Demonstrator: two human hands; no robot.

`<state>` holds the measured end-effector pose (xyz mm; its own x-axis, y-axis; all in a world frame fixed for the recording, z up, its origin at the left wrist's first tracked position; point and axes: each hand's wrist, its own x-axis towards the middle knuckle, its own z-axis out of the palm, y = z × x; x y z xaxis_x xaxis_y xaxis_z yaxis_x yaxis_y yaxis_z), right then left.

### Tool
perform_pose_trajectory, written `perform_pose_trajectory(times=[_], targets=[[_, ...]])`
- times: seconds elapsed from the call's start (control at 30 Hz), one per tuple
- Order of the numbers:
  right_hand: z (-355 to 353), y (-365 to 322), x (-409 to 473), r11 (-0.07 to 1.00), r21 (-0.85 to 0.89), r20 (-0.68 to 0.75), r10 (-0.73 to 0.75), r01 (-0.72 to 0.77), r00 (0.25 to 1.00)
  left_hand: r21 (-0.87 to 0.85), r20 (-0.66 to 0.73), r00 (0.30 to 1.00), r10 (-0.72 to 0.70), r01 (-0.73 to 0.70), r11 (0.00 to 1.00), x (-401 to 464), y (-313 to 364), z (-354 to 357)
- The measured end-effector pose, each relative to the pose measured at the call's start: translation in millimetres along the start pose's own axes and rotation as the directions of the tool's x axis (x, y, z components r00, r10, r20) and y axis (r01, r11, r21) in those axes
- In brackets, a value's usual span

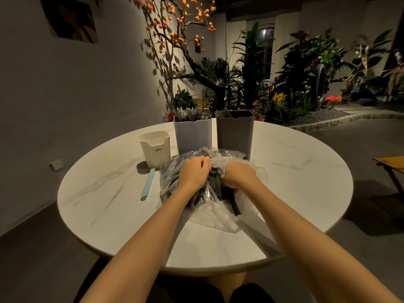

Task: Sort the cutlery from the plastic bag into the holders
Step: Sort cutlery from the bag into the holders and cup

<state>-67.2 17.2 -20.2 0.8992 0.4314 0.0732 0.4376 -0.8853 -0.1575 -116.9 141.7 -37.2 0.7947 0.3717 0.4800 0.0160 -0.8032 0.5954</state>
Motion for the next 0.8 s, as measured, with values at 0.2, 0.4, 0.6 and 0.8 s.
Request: perform_pose_trajectory(times=[0.2,0.4,0.6,0.8], targets=[[-6.5,-13.7,2.1,0.993,0.116,0.201,-0.031,0.007,0.979,-0.053,-0.009,1.0,-0.004,0.003,0.999,-2.6,0.0,-0.3],[-12.2,-16.9,-4.2,0.968,0.25,0.304,-0.093,0.015,0.948,-0.092,-0.041,0.999,-0.027,0.023,0.996,-3.7,0.4,0.8],[-17.1,-9.3,-12.5,0.882,0.455,0.355,-0.052,-0.124,0.933,-0.072,-0.023,1.0,-0.018,0.016,0.997,-4.4,1.2,0.1],[-17.9,-13.0,-15.5,0.895,0.434,0.313,-0.044,-0.102,0.949,0.01,0.014,1.0,0.002,-0.002,1.0,-4.8,2.4,-0.7]])
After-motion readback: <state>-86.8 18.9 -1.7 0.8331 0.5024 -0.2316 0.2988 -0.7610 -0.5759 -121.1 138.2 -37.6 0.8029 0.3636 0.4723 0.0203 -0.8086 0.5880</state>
